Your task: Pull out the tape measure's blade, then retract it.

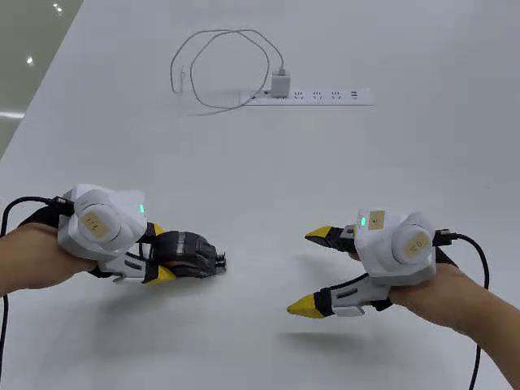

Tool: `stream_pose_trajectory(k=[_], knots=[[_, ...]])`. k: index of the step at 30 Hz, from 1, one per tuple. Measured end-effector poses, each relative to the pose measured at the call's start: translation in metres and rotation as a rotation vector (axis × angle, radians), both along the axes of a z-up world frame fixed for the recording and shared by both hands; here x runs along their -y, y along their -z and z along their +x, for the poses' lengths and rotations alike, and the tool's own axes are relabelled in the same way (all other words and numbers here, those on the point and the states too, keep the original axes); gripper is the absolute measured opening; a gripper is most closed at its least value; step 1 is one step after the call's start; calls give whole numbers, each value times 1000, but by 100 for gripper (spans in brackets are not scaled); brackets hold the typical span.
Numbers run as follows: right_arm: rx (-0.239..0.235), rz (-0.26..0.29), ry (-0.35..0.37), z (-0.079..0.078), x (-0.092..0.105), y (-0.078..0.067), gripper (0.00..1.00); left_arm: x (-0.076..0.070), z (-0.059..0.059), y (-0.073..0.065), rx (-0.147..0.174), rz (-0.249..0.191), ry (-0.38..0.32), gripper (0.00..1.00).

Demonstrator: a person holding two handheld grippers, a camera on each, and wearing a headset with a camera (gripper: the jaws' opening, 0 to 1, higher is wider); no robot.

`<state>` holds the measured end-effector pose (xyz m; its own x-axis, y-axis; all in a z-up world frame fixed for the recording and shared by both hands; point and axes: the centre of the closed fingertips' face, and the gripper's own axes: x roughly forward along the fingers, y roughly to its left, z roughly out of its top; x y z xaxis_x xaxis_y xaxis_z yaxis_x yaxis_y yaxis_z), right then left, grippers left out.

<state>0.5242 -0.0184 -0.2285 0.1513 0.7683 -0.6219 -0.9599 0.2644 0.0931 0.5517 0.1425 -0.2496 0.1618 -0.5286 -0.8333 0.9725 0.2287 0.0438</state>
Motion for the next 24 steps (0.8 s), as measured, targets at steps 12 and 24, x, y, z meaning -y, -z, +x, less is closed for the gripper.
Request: stream_pose_trajectory(k=[12,24], knots=[[-3,20,-30,6,-20,3,63,1,0,-1,1,0,-4,27],[-5,33,-57,10,-42,15,58,1,-1,-1,-7,5,-9,27]])
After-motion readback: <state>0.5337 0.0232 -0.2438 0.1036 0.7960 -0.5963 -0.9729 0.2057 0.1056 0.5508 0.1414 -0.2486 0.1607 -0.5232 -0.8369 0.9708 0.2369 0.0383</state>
